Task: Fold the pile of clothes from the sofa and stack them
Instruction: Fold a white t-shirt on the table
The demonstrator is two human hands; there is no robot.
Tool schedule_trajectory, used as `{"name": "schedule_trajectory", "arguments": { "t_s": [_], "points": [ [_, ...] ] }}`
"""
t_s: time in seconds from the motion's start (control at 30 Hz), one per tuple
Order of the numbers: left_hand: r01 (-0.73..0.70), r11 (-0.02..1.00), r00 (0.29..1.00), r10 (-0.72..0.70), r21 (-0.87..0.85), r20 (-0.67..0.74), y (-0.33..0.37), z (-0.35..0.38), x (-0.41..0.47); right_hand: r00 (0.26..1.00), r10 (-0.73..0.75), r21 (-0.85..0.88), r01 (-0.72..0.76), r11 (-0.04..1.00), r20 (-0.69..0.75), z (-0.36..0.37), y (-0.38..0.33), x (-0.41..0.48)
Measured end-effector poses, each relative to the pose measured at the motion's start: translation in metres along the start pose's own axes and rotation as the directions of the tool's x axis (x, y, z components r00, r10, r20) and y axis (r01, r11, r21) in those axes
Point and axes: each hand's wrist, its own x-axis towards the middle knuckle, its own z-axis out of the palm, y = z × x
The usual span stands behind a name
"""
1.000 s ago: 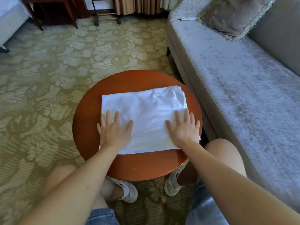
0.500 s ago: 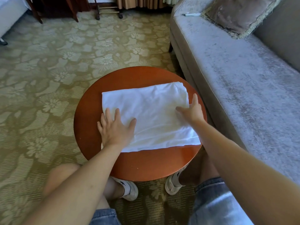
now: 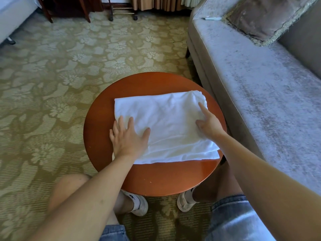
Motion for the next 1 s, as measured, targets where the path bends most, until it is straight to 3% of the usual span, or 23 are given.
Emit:
{"name": "schedule_trajectory", "arguments": {
  "t_s": [0.17,0.3,0.5,0.67,0.87,1.0],
  "points": [
    [-0.007,0.999,0.999,0.006,-0.032,-0.039,-0.001,0.001,0.0,0.989,-0.091,-0.202,0.066,0.977,-0.114,0.016,0.013,-0.014],
    [0.199,0.96,0.965,-0.227,-0.195,-0.133,-0.001,-0.003,0.004,0.973,-0.147,-0.3,0.088,0.95,-0.178,0.026,0.019,-0.031],
    [0.098,0.988,0.989,-0.11,-0.116,-0.094,0.0,-0.002,0.002,0.955,-0.169,-0.295,0.094,0.951,-0.243,0.031,0.025,-0.036],
    [0.224,0.958,0.969,-0.238,-0.178,-0.061,0.003,-0.008,0.006,0.944,-0.197,-0.295,0.115,0.948,-0.264,0.033,0.026,-0.036],
    [0.316,0.936,0.936,-0.28,-0.155,0.214,0.014,-0.034,0.053,0.933,-0.211,-0.27,0.131,0.954,-0.291,0.033,0.029,-0.033],
    [0.146,0.958,0.95,-0.067,-0.246,0.304,0.001,-0.045,0.052,0.931,-0.212,-0.256,0.136,0.957,-0.298,0.033,0.029,-0.034]
  ]
}}
